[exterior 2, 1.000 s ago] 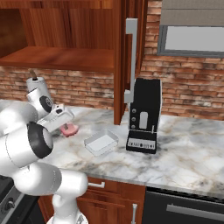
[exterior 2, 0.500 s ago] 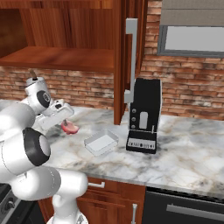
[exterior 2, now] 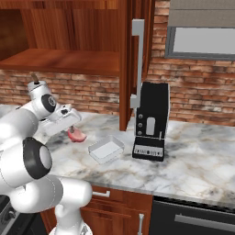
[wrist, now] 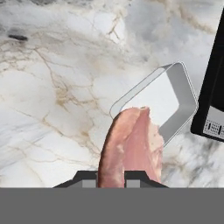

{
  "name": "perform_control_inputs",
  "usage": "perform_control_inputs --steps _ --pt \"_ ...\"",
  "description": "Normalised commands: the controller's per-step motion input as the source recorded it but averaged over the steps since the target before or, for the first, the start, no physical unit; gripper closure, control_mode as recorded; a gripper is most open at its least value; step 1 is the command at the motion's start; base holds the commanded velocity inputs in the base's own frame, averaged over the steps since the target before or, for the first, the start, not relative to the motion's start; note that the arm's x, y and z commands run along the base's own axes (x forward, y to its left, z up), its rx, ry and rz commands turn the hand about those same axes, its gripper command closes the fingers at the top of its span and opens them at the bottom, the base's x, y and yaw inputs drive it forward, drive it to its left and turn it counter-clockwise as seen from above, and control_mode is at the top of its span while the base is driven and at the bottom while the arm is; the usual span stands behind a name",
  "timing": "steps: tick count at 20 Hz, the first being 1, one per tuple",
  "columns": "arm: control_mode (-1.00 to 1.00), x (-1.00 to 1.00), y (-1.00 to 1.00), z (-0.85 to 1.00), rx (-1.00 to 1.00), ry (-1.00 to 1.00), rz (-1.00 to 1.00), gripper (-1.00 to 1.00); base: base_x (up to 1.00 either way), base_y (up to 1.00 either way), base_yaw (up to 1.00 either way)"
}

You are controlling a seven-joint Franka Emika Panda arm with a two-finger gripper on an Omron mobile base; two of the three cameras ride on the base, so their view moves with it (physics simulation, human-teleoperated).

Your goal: Retrieve the tupperware from the cabinet, then place the raw meat into the tupperware to avoid contamination.

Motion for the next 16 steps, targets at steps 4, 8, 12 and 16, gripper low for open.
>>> perform_control_inputs --steps 4,8,12,16 --pt "-1.0 -0.04 -0.21 0.06 0.0 0.0 -0.1 1.0 0.0 0.0 0.0" --pt "-1.0 -0.03 -0.23 0.05 0.0 0.0 -0.1 1.0 0.0 0.0 0.0" --pt "-1.0 0.0 -0.23 0.0 0.0 0.0 -0.11 1.0 0.0 0.0 0.0" --pt "-1.0 0.01 -0.25 0.0 0.0 -0.02 -0.1 1.0 0.0 0.0 0.0"
